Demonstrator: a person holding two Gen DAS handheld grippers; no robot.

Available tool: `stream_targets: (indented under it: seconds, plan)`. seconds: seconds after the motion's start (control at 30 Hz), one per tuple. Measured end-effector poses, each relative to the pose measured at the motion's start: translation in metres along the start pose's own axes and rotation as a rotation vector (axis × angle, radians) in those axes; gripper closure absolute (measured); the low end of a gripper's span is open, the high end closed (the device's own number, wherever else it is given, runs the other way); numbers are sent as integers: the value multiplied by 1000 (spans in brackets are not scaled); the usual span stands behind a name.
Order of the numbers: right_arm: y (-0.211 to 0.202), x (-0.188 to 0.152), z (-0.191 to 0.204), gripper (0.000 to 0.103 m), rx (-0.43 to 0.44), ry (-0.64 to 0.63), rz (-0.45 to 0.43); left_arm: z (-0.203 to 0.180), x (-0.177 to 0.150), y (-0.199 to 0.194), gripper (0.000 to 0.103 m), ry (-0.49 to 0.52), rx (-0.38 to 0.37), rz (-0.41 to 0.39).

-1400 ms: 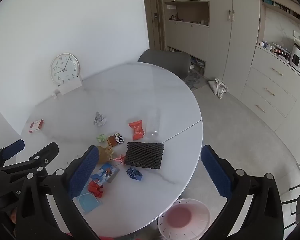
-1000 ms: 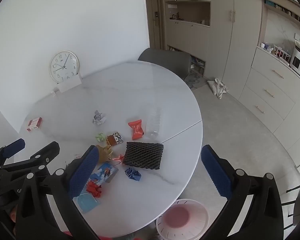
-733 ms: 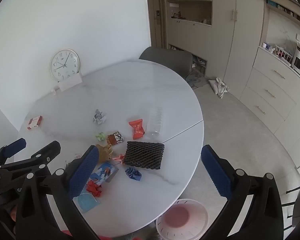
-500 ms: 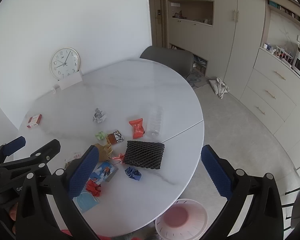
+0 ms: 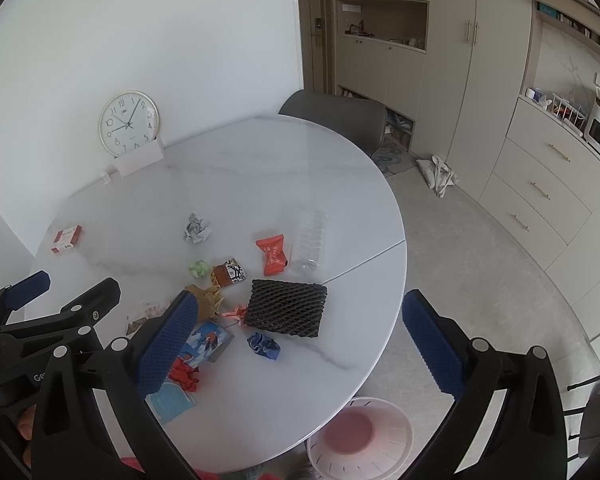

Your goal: Collect trash

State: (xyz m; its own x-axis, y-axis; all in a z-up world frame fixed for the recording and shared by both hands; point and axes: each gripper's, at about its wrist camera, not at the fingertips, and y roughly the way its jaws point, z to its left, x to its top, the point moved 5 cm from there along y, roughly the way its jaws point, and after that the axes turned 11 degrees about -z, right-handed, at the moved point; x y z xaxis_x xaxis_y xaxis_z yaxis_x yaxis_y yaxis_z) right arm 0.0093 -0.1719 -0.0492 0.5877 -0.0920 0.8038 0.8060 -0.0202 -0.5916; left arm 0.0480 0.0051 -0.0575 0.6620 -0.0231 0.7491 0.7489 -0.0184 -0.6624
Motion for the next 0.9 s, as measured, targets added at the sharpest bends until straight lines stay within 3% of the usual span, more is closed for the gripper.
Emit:
stream_targets:
  seconds: [0.9]
  plan:
    - [-1,-2,-1,2,-5,-3,9,0,-4,0,7,-4,1,7]
